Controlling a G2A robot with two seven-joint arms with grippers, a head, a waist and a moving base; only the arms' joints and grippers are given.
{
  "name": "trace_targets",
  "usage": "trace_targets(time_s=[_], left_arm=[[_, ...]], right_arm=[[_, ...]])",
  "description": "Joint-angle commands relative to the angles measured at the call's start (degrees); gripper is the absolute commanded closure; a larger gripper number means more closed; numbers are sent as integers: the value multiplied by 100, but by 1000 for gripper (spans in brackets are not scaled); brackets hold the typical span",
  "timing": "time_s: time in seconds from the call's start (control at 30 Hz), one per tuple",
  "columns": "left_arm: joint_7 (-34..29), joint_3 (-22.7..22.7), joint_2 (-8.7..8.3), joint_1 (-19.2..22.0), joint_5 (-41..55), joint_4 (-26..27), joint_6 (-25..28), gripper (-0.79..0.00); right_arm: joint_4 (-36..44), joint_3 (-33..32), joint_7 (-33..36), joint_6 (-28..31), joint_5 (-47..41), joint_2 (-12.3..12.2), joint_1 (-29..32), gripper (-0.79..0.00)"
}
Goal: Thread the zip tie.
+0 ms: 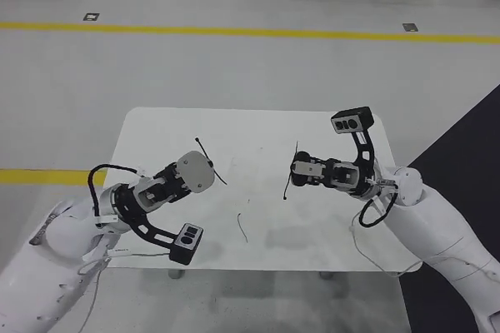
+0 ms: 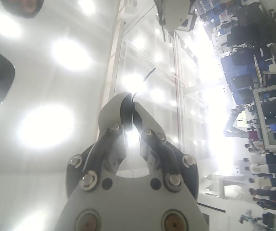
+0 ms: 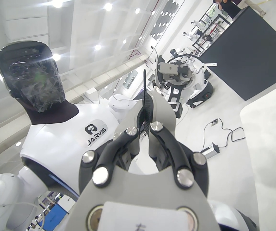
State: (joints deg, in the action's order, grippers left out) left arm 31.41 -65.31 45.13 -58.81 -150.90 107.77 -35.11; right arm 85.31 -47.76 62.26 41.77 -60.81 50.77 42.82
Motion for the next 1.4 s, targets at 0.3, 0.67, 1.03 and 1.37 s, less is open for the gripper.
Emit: trace_targets(time_s=[0.3, 0.67, 1.03, 1.37], left_arm=[[342, 403, 160, -115, 289, -12, -202, 0], [-77, 458, 236, -256, 230, 177, -269, 0], [-866, 845, 578, -26, -793, 186, -1192, 0], [-1370, 1065, 856, 209, -2034, 23, -1252, 0]], right_arm=[[-46, -212, 46, -21, -429, 168, 234, 0], [146, -317, -278, -138, -131, 189, 295, 0], [340, -310, -444, -778, -166, 350, 533, 0], [343, -286, -308, -1126, -47, 509, 590, 0]])
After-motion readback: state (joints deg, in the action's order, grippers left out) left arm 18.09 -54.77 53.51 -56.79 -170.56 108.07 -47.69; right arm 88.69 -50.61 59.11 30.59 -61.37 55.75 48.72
